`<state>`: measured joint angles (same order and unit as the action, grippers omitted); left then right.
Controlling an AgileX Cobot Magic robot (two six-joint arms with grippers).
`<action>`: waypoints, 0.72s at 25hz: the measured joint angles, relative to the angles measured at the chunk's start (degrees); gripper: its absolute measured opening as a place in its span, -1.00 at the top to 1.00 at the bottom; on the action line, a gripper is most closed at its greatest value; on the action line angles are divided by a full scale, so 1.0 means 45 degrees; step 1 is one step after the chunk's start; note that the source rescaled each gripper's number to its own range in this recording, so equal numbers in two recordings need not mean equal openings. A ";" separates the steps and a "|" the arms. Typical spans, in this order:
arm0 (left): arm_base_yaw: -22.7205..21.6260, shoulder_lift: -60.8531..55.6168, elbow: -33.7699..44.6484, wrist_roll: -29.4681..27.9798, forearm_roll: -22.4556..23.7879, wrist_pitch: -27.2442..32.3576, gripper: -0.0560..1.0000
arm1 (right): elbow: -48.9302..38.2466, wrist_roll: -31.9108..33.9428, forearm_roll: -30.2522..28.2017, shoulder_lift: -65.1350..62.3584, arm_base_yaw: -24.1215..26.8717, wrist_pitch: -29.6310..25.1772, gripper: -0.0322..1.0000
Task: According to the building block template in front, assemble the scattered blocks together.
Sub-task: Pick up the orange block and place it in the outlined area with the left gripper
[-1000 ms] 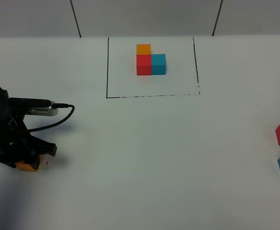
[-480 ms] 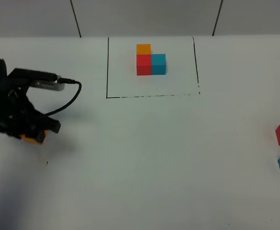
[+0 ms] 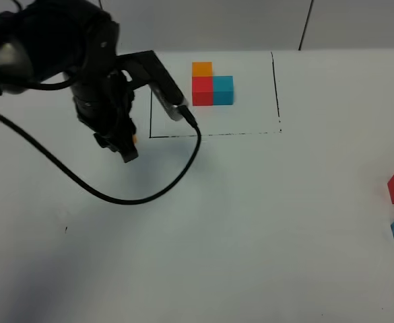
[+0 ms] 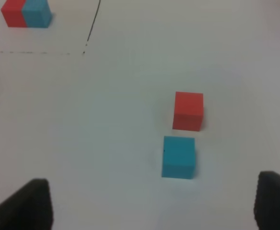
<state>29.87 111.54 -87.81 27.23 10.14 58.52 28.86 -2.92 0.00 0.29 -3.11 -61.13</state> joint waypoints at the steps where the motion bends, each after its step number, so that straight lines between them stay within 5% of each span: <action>1: 0.0175 0.0391 -0.0532 0.0449 -0.0015 0.0128 0.89 | 0.0000 0.0000 0.0000 0.0000 0.0000 0.0000 -0.81; 9: 0.1083 0.3682 -0.4497 0.3035 -0.0942 0.1196 0.89 | 0.0000 0.0000 0.0000 0.0000 0.0000 0.0000 -0.81; 18: 0.1496 0.5073 -0.6501 0.4574 -0.1277 0.1887 0.89 | 0.0000 0.0000 0.0000 0.0000 0.0000 0.0000 -0.81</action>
<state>36.61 134.37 -117.07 47.81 4.39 67.01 28.86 -2.92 0.00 0.29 -3.11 -61.13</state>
